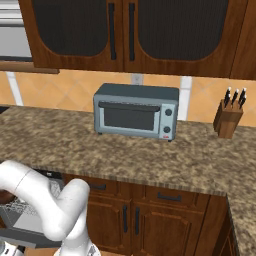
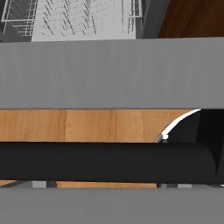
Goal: Pick up the cup and bowl from the counter, place them in the dishwasher, and close the dishwasher door.
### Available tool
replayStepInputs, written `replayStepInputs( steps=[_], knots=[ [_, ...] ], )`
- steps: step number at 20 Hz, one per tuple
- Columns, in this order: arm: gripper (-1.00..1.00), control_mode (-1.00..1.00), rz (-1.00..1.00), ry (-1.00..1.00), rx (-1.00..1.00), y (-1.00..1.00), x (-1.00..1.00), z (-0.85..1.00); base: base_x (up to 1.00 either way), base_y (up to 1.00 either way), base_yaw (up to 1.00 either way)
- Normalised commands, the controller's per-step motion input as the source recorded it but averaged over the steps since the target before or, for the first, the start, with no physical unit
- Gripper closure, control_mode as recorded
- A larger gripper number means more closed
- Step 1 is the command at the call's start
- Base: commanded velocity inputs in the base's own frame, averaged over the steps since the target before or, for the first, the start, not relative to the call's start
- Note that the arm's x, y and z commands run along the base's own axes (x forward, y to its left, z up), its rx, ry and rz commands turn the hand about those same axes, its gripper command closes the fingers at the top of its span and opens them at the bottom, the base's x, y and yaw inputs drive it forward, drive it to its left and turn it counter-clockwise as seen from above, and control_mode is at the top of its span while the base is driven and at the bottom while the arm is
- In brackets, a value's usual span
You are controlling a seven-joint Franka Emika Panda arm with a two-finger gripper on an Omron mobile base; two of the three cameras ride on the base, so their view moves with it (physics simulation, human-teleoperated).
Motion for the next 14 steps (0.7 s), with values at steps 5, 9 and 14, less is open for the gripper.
replayStepInputs(
  steps=[5, 9, 14],
  knots=[
    [-1.0, -1.0, -0.05, -1.0, -0.14, 0.11, 0.82, 0.0, 0.0, 0.0, 0.0],
    [-1.0, -1.0, -0.09, -1.0, -0.14, 0.15, 1.0, -0.03, 0.0, 0.0, 0.0],
    [-1.0, -1.0, -0.05, -1.0, -0.05, 0.02, 1.0, -0.08, 0.0, 0.0, 0.0]
  ],
)
